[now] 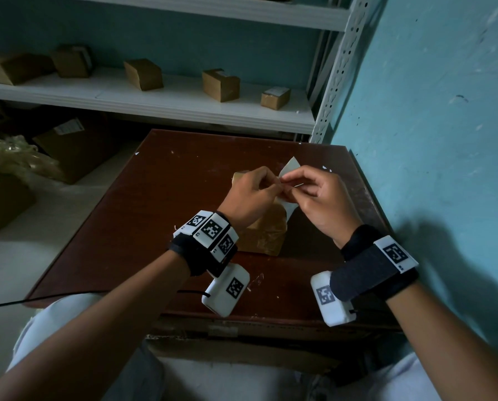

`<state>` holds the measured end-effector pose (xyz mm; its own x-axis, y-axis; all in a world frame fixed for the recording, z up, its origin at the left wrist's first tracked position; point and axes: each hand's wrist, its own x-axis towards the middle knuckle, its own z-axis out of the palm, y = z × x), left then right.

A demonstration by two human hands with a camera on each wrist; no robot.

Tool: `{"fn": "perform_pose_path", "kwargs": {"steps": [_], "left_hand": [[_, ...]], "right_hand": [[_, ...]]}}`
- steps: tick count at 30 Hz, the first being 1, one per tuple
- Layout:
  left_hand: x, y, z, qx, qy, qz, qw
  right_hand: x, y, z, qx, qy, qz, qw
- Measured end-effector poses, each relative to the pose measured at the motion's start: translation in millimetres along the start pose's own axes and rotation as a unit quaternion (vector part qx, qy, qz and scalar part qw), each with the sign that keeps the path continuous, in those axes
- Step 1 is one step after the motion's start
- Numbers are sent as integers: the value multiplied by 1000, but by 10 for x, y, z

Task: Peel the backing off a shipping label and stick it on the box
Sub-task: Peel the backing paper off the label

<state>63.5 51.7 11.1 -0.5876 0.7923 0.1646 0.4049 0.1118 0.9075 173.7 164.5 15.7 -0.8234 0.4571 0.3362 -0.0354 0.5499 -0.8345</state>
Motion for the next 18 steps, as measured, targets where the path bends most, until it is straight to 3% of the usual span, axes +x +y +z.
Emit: {"fn": "perform_pose_path", "kwargs": {"steps": [18], "left_hand": [[6,-17,-5,2,-1,4,1000]], "right_hand": [[19,43,6,8,8,4,1000]]}}
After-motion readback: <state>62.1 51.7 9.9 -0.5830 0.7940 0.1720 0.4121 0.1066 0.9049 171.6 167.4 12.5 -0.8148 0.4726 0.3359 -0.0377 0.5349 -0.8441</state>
